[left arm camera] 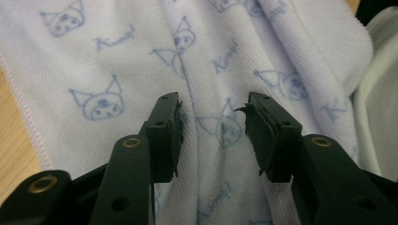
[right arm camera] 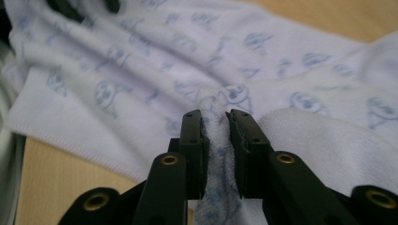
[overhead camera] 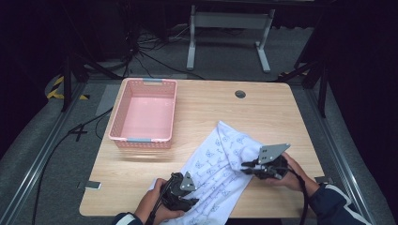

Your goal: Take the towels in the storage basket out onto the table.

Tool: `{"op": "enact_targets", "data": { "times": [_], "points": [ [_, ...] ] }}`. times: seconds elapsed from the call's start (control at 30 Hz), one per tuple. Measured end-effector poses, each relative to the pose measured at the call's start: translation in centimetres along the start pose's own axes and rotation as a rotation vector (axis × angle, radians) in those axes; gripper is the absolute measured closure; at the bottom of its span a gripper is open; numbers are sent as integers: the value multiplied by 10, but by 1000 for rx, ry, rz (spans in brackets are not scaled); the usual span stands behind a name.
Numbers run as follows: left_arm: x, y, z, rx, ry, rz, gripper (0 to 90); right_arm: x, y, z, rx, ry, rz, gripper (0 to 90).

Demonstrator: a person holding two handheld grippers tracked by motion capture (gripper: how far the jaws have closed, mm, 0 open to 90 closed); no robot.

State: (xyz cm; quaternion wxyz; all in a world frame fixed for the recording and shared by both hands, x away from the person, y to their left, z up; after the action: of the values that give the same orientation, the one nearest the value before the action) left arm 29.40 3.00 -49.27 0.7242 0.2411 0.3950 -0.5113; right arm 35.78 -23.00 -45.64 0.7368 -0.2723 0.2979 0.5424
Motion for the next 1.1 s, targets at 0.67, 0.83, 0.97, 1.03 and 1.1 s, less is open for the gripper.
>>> {"op": "enact_targets", "data": {
  "times": [0.67,0.83,0.97,1.03,1.1],
  "points": [
    [9,28,28,47,-32,-11,546,-80,-39,-25,239,-115,-297,534],
    [18,31,27,55,-4,-15,545,-58,-39,-30,253,-48,-255,480],
    [19,32,25,32,-22,-17,552,-41,-42,-33,271,4,-242,468],
    [17,32,23,34,-15,-6,559,-32,-38,-32,243,27,-210,604],
    [15,33,19,25,-14,8,581,-27,-30,-30,182,57,-225,730]
  ]
}}
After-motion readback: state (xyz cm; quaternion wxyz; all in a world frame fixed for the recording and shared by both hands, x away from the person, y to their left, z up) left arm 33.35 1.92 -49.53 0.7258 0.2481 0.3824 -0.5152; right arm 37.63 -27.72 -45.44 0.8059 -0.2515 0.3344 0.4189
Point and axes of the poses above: each handheld gripper's, and its own axes: x roughly forward along the jaws, z roughly out of its top, y roughly to its left, the point moved 5 cm from there along x, roughly forward along the jaws
